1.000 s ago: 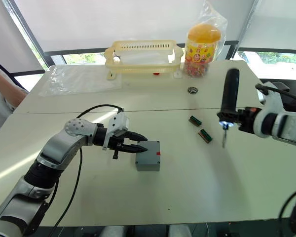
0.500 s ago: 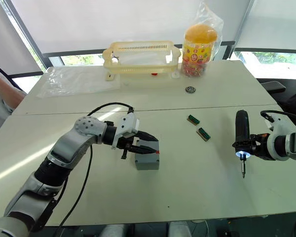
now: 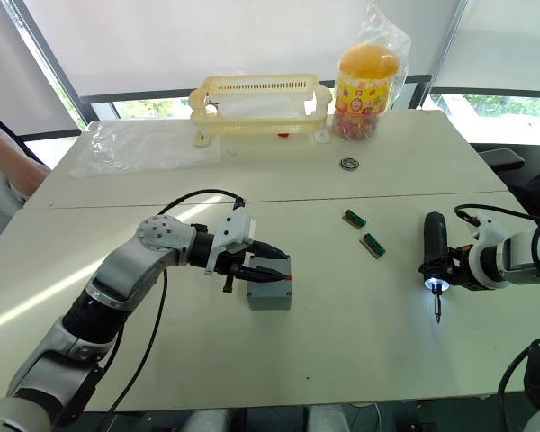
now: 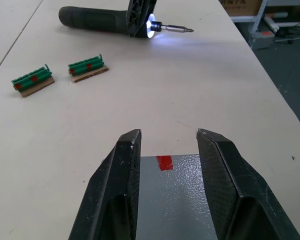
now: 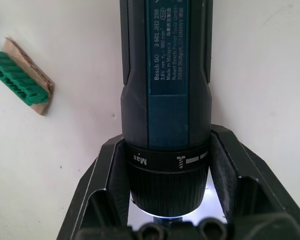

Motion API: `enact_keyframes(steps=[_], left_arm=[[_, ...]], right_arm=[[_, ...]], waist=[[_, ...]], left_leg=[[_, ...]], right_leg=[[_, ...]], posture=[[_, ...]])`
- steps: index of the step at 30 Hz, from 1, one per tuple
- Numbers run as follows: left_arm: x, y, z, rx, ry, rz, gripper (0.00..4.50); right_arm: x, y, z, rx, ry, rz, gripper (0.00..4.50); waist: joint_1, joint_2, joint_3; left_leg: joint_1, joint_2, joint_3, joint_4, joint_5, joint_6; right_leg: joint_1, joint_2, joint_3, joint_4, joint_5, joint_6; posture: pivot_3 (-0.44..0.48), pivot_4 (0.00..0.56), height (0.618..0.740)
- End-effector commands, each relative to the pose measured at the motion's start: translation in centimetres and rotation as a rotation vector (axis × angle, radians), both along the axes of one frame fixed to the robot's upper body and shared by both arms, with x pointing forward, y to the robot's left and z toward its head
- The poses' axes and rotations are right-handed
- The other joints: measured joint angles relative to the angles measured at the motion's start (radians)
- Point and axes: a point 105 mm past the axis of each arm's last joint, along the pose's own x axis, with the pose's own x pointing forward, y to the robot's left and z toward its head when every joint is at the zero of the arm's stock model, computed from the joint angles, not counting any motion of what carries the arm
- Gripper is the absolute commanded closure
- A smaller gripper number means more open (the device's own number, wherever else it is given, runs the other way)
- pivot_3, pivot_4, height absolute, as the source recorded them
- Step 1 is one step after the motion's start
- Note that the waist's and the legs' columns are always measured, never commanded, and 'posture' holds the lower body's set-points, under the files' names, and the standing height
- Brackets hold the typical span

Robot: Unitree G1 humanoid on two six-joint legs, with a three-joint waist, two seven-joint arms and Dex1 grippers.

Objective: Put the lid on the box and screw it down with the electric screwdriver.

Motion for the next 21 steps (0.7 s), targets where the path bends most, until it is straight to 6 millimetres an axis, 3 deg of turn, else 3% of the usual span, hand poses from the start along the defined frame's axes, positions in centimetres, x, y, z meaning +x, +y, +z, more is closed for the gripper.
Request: enact_keyframes(steps=[1,3,4,10,16,18,21], left_arm=[[-0.1,0.1,0.8,-0.025,-0.022,0.006,2.75],[0.0,0.2,0.7,-0.029,-0.016,0.015,2.75],[0.1,0.2,0.8,-0.037,-0.011,0.022,2.75],[1.5,0.9,1.4,-0.095,-0.048,0.113,2.75],[4.8,4.1,3.5,-0.226,-0.128,0.387,2.75],[4.7,5.6,3.5,-0.230,-0.115,0.439,2.75],[3.9,8.5,2.7,-0.237,-0.017,0.524,2.75]], right_arm=[[0.5,-0.4,1.0,-0.044,-0.044,0.012,1.29],[0.6,-0.4,1.0,-0.058,-0.047,0.024,0.28],[0.6,-0.3,1.0,-0.061,-0.054,0.034,0.03],[1.7,-1.8,2.3,-0.171,-0.160,0.019,0.03],[3.1,-2.0,5.8,-0.211,-0.357,0.003,0.03],[3.6,-1.2,7.9,-0.223,-0.487,0.044,0.03],[2.9,2.1,11.3,-0.190,-0.713,0.206,0.03]], waist=[[0.000,0.000,0.000],[0.000,-0.001,0.000],[0.001,-0.001,0.000],[0.001,-0.001,0.000],[-0.002,-0.001,0.000],[-0.006,0.000,0.000],[-0.006,0.000,0.000]], left_leg=[[0.000,0.000,0.000,0.000,0.000,0.000],[0.000,0.000,0.000,0.001,0.000,0.000],[0.000,0.000,0.000,0.001,0.000,0.000],[0.000,-0.001,0.000,0.001,0.000,0.000],[0.000,-0.001,0.000,0.001,0.000,0.000],[0.001,0.000,0.000,0.001,0.000,0.000],[0.001,0.000,-0.001,-0.001,0.000,0.000]], right_leg=[[0.000,0.000,0.000,0.000,0.000,0.000],[0.001,0.000,0.000,0.000,0.000,0.000],[0.001,0.000,0.000,0.000,0.000,0.000],[0.002,0.000,0.000,0.000,0.001,0.001],[0.001,-0.001,0.000,0.001,0.001,0.002],[0.000,-0.001,0.000,0.001,0.001,0.002],[-0.001,0.000,0.000,0.003,0.001,0.002]], posture=[[0.000,0.150,0.740],[0.000,0.150,0.740],[0.000,0.150,0.740],[0.000,0.150,0.740],[0.000,0.150,0.740],[0.000,0.150,0.740],[0.000,0.150,0.740]])
